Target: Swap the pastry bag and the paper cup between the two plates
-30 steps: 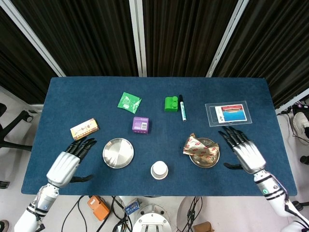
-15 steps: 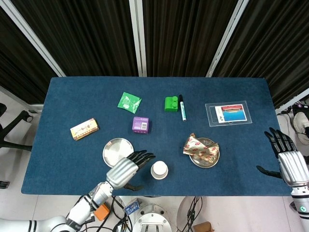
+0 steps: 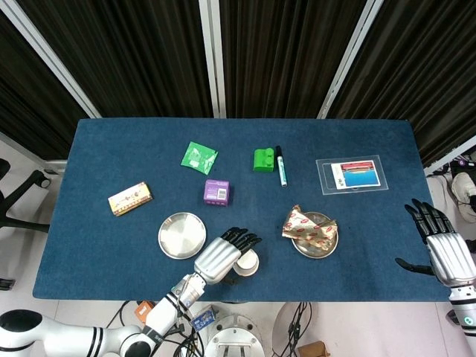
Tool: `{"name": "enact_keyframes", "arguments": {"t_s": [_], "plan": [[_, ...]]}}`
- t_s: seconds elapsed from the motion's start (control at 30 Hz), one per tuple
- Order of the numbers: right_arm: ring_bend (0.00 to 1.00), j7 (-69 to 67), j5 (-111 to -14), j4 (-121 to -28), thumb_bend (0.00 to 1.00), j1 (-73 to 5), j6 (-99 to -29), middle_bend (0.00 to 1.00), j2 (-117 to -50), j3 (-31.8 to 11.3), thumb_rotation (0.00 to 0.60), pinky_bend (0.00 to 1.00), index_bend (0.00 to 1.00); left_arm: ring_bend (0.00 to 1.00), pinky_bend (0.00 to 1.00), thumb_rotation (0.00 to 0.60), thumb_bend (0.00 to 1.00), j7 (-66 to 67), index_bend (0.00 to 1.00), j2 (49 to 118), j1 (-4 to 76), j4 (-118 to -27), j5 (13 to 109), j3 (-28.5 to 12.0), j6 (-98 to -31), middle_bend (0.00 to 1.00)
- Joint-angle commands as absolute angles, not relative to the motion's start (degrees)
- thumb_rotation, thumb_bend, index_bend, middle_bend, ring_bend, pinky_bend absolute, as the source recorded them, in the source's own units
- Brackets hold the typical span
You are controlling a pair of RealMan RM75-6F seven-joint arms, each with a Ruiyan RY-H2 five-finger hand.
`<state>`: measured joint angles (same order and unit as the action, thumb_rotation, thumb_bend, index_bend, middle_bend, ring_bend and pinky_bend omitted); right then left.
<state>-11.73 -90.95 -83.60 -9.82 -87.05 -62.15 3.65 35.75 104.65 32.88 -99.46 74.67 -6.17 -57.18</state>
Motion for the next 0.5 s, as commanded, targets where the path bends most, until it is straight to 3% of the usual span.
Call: {"name": "enact_keyframes", "arguments": {"t_s": [0.03,0.5], "plan": [[0.0,-11.7,-91.0,-83.9,0.16,-9.8,-86.6,0.0,-61.9,3.3,0.555,0.13,0.0,0.14,0.17,0.6,0.16,36.5,0.16,105.6,33.4,-98.6,73.3,-6.4,-57.5,0.18],[0.0,-12.3,-91.3,-84.3,0.16,-9.0,-85.7,0.0,-61.2,2.2,0.555,0.13,0.0,0.29,0.25,0.6,0.17,38.0,0.33,108.3,35.1,-96.6,71.3,-5.3,-59.0,0.35]]}}
